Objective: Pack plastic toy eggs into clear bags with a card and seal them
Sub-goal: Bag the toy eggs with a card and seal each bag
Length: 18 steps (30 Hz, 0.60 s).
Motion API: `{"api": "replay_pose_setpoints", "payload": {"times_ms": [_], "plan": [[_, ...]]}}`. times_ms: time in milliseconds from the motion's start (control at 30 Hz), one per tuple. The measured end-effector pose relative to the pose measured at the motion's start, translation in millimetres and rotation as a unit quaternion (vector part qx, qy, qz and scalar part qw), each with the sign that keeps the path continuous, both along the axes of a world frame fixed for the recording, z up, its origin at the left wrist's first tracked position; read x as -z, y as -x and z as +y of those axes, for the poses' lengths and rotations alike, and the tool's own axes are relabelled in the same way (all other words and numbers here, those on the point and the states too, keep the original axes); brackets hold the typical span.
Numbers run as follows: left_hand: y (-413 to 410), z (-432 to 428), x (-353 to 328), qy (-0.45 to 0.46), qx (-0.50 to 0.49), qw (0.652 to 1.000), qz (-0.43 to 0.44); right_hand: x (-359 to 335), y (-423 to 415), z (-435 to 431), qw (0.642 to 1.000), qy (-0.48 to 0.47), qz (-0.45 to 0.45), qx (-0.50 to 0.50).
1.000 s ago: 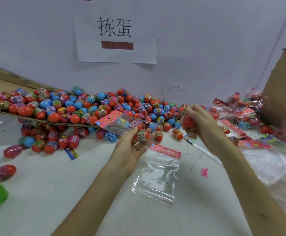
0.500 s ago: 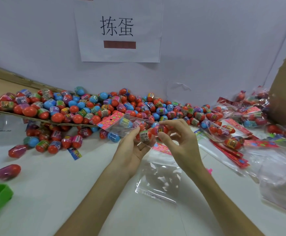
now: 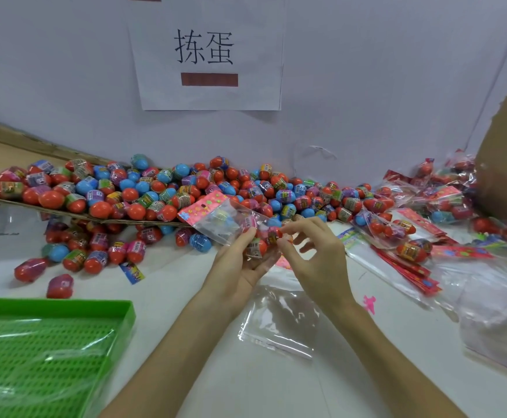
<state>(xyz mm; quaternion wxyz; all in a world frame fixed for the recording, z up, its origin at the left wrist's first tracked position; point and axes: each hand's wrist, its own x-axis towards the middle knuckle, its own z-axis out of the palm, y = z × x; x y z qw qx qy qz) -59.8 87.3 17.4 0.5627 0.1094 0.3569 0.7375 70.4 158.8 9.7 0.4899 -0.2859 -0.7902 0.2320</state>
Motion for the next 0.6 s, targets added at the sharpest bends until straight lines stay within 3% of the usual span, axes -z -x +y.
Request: {"api": "replay_pose_setpoints", "payload": {"times_ms": [467,600], "plan": [[-3.0,1.4,3.8,-0.008,0.023,0.999,0.026,12.6,5.3,0.8,0.996,-0.012,-0.059,-0.064],[-3.5,1.5,5.2,-0.002,0.036,0.999,0.015,12.3,4.6,2.5,0.998,-0.032,-0.038,-0.026]]}}
